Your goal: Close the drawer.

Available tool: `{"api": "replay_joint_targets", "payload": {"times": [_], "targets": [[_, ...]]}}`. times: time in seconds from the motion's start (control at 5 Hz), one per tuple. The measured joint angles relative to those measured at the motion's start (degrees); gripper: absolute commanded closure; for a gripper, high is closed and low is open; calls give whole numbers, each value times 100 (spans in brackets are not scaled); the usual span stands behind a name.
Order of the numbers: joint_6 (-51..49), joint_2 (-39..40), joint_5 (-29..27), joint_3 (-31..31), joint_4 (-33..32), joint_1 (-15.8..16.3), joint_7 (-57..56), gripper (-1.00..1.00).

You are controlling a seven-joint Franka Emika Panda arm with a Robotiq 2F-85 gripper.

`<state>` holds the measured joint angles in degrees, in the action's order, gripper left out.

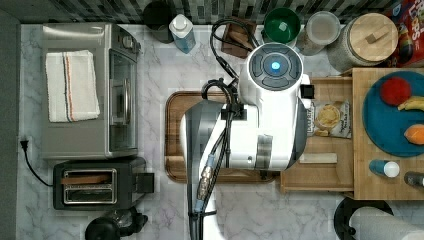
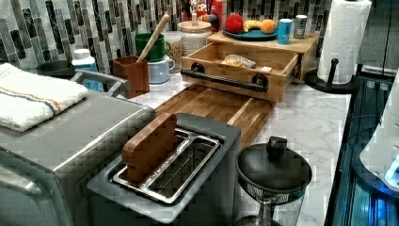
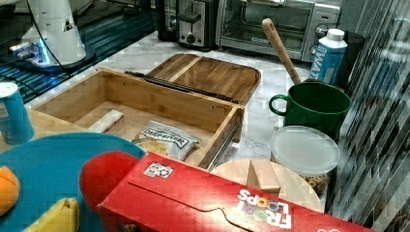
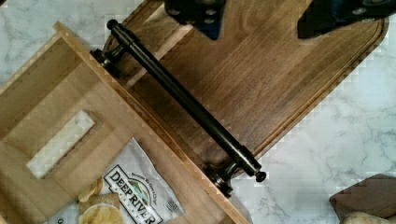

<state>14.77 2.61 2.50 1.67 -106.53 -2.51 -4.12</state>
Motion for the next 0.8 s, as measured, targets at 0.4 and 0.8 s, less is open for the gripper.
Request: {"api": "replay_joint_targets", "payload": {"times": [0.4,0.8], "targets": [[-46,31,74,39,-45,-78,-2,100],[271,38,78,96,-201,-147,-24,-100]]}}
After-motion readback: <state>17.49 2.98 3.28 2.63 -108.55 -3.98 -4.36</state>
